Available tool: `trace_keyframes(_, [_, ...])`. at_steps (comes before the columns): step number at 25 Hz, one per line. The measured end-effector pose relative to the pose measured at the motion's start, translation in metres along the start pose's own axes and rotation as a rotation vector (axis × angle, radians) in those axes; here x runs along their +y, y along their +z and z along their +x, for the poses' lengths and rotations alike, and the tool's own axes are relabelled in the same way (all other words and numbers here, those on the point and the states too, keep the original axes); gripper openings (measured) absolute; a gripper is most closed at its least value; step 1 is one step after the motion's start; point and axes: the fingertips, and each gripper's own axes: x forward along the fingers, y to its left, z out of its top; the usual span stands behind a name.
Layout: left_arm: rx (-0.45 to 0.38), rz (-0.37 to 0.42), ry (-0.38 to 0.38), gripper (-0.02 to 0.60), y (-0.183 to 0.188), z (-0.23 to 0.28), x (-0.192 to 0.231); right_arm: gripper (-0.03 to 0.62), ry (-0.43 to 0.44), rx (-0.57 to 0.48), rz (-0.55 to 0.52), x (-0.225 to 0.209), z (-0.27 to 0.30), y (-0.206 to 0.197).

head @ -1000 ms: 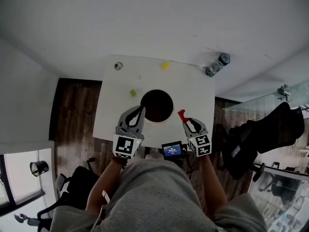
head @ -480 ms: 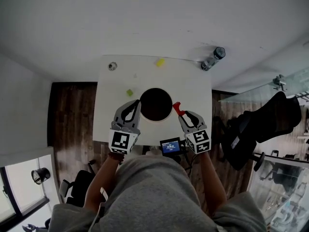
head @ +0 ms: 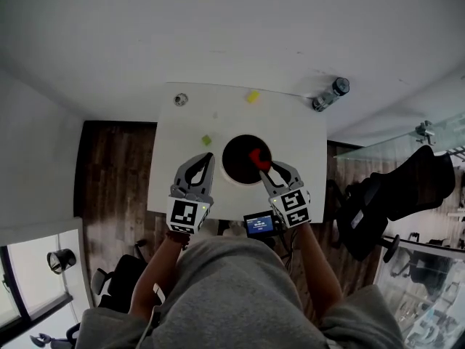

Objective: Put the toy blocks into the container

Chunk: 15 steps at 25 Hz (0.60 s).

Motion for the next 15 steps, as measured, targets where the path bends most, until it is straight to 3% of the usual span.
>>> trace_keyframes(8, [0.019,-0.011,0.029,0.005,-0.016,-0.013,0.021,0.14,0.026,0.027,-0.066,0.017,0.02,0.004])
trace_keyframes(15, [0.037,-0.014,0.014,0.005,-0.026,-0.01,0.029,0.133,-0.004,0.01,0.039,0.013,0.012,-0.003])
